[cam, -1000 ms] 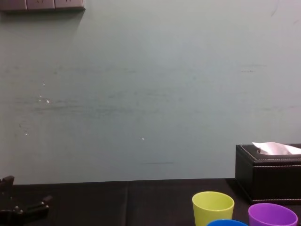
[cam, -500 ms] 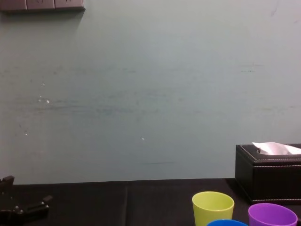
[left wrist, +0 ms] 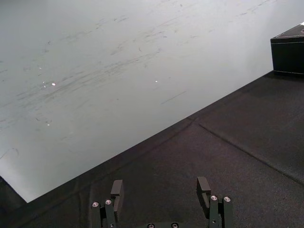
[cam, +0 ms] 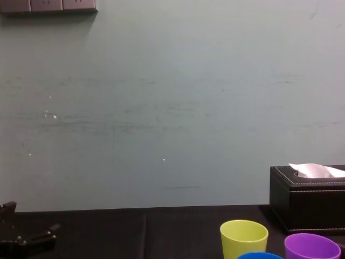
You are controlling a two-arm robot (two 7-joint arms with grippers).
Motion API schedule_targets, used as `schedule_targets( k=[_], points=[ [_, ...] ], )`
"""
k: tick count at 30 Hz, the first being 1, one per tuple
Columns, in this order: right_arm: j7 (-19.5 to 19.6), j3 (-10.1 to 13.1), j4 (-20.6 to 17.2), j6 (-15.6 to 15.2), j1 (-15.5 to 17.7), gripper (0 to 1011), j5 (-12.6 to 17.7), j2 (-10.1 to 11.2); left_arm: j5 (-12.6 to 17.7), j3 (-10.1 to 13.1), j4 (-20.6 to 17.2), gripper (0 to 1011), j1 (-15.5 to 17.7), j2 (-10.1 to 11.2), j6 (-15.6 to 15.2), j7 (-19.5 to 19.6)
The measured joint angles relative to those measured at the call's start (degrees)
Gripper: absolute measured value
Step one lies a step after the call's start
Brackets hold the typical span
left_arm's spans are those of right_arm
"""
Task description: Stack the three plastic cups sequentially using one hand.
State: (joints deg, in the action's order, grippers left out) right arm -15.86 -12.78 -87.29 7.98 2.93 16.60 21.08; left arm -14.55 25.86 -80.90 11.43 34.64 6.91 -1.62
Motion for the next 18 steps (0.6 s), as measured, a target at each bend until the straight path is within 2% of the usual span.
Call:
schedule_targets(
  k=[18],
  points=[
    [0.1, 0.9, 2.6, -0.4, -1.8, 1003, -3.1, -3.4, 0.0, 0.0, 0.0, 1011, 0.0, 0.0, 0.0, 0.0]
  ],
)
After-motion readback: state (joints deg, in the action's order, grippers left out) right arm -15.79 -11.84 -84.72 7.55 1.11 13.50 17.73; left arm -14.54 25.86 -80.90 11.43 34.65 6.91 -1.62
